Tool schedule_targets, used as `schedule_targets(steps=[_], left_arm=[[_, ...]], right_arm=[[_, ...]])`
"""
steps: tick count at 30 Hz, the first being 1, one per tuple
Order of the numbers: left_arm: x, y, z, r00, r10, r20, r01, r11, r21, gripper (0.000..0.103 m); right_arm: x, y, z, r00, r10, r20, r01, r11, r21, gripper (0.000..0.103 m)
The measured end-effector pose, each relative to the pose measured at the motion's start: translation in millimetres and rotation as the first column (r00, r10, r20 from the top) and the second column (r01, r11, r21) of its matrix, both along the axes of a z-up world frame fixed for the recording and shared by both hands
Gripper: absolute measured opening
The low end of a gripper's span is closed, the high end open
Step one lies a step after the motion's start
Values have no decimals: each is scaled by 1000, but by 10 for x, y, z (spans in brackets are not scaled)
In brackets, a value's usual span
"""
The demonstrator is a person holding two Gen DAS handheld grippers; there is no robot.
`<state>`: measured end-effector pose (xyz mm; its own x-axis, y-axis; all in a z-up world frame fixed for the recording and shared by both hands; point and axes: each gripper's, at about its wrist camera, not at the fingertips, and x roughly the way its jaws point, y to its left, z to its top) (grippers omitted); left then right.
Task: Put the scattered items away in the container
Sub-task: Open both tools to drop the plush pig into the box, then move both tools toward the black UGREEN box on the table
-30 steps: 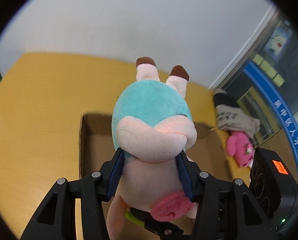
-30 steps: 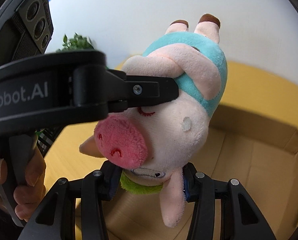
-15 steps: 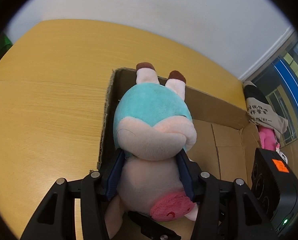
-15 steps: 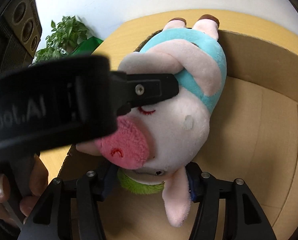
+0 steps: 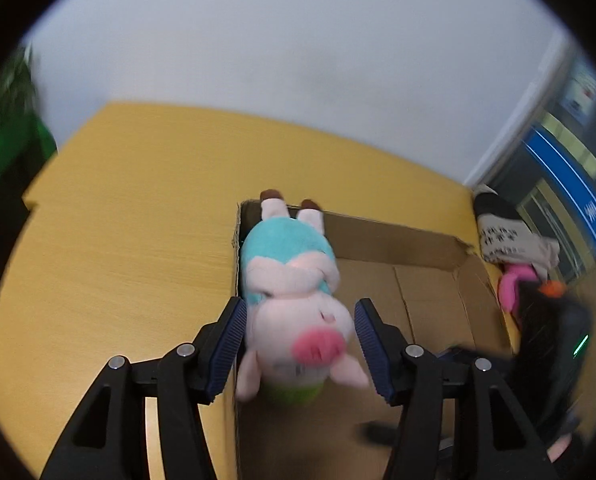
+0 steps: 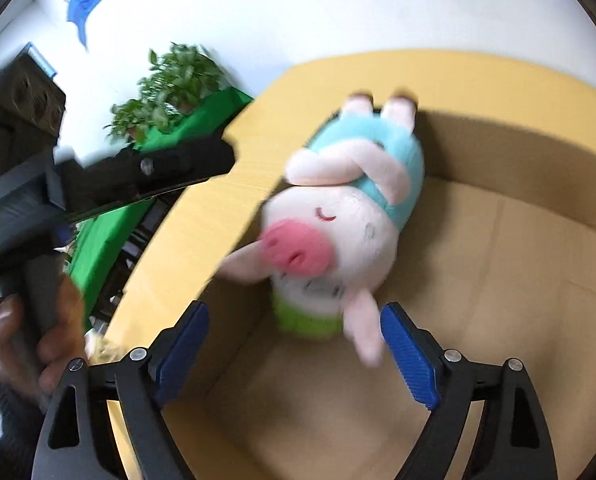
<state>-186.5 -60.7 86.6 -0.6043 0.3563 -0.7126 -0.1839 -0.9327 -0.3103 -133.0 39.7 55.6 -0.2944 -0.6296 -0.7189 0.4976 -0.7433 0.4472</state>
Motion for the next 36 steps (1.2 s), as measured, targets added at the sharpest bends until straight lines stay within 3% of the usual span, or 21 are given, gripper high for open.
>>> schedule_targets(steps=[2, 4, 6, 9, 12, 14, 19, 23, 29, 33, 35, 36], left_arm=[[264, 24, -49, 999, -49, -11, 49, 998, -28, 67], [459, 113, -227, 995, -97, 17, 97, 993, -62, 67], [538, 244, -468, 990, -118, 76, 124, 989, -82, 67], [598, 344, -833, 979, -110, 169, 121, 991, -60, 63], [727, 419, -862, 985, -104, 135, 121, 985, -122, 64], [761, 462, -860, 983, -91, 159, 116, 981, -155, 64], [980, 499, -863, 977, -99, 187, 140, 965, -222, 63], [1266, 480, -850, 980, -95, 175, 135, 964, -230, 63], [1535, 387, -804, 986, -66, 155, 91, 983, -162, 64], [1827, 293, -449, 1000, -6, 30, 9, 994, -105, 66], [1977, 325, -258, 999, 23, -45, -27, 995, -95, 78], [2082, 343, -185, 996, 37, -80, -45, 994, -97, 79]], right_arm=[[351, 154, 387, 998, 30, -51, -32, 998, -46, 96], [1133, 197, 548, 994, 28, -104, -33, 998, -46, 98], [1226, 734, 386, 995, -9, -97, 5, 999, -39, 98], [1077, 1683, -28, 994, -108, 13, 108, 994, -11, 98], [1330, 2214, -425, 965, -249, 80, 246, 968, 44, 98], [1456, 2439, -412, 960, -273, 68, 268, 961, 71, 86], [1491, 2445, -490, 963, -267, 43, 259, 956, 139, 85], [1674, 2467, -407, 964, -266, 20, 260, 954, 150, 85], [1639, 2505, -521, 962, -274, 3, 270, 950, 156, 89], [1863, 2452, -243, 948, -290, -134, 309, 940, 148, 100], [2014, 2419, -111, 937, -280, -210, 313, 938, 147, 103], [2097, 2385, -55, 935, -270, -232, 306, 942, 140, 103]])
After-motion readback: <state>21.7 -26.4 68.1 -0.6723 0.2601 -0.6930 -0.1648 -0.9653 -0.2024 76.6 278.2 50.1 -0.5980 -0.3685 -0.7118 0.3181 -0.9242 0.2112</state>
